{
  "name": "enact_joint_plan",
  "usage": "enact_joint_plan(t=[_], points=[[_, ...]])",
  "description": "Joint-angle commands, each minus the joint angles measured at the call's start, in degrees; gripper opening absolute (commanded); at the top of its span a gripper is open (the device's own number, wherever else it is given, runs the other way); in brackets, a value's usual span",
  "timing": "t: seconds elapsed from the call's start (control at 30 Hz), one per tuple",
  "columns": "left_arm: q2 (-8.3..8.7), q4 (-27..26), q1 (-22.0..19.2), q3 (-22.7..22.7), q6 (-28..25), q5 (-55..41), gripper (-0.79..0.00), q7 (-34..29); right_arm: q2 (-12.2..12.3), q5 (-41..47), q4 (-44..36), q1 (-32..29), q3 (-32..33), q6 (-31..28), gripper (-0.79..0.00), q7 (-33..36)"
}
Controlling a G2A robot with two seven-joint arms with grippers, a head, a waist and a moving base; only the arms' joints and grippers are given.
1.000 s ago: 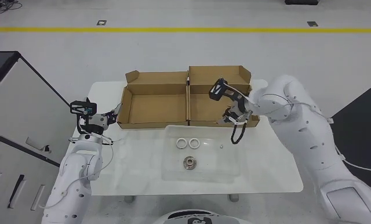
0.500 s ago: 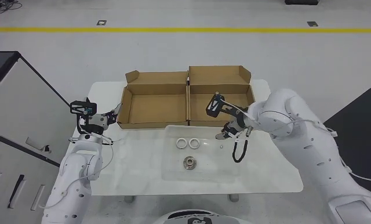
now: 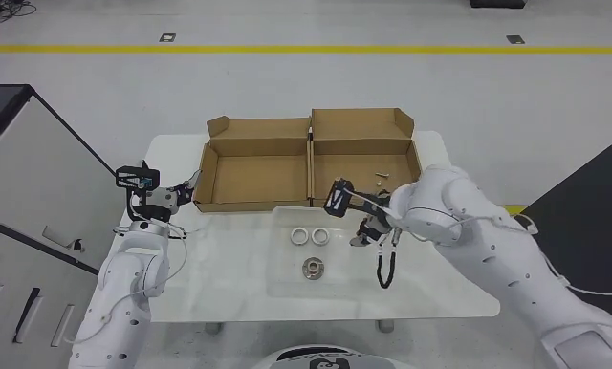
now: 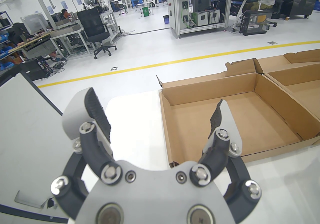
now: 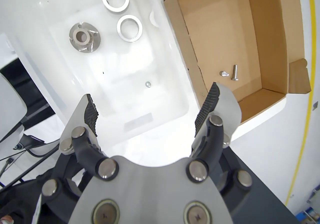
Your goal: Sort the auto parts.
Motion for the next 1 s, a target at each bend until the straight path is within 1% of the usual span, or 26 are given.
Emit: enact_joint_plan(t=[0.0, 0.23, 0.4, 0.57, 0.77, 0.97], points=[[0.00, 0.00, 0.00, 0.00, 0.00, 0.00, 0.000, 0.00, 0.77, 0.68, 0.12, 1.85, -3.01, 0.56, 0.000, 0.55], [0.00, 0.00, 0.00, 0.00, 0.00, 0.00, 0.000, 0.00, 3.63, 4.33, 1.67, 8.03, -11.36, 0.56, 0.000, 0.55], [0.00, 0.00, 0.00, 0.00, 0.00, 0.00, 0.000, 0.00, 4.87, 7.87, 3.44, 11.91, -16.70, 0.56, 0.000, 0.55], [0.00, 0.00, 0.00, 0.00, 0.00, 0.00, 0.000, 0.00, 5.37, 10.75, 4.59, 15.14, -20.38, 0.35, 0.000, 0.34], [0.00, 0.00, 0.00, 0.00, 0.00, 0.00, 0.000, 0.00, 5.64, 12.30, 6.75, 17.09, -23.67, -0.87, 0.000, -0.89], [0.00, 0.00, 0.00, 0.00, 0.00, 0.00, 0.000, 0.00, 4.84, 13.42, 10.73, 18.31, -26.51, -2.73, 0.000, -2.75]])
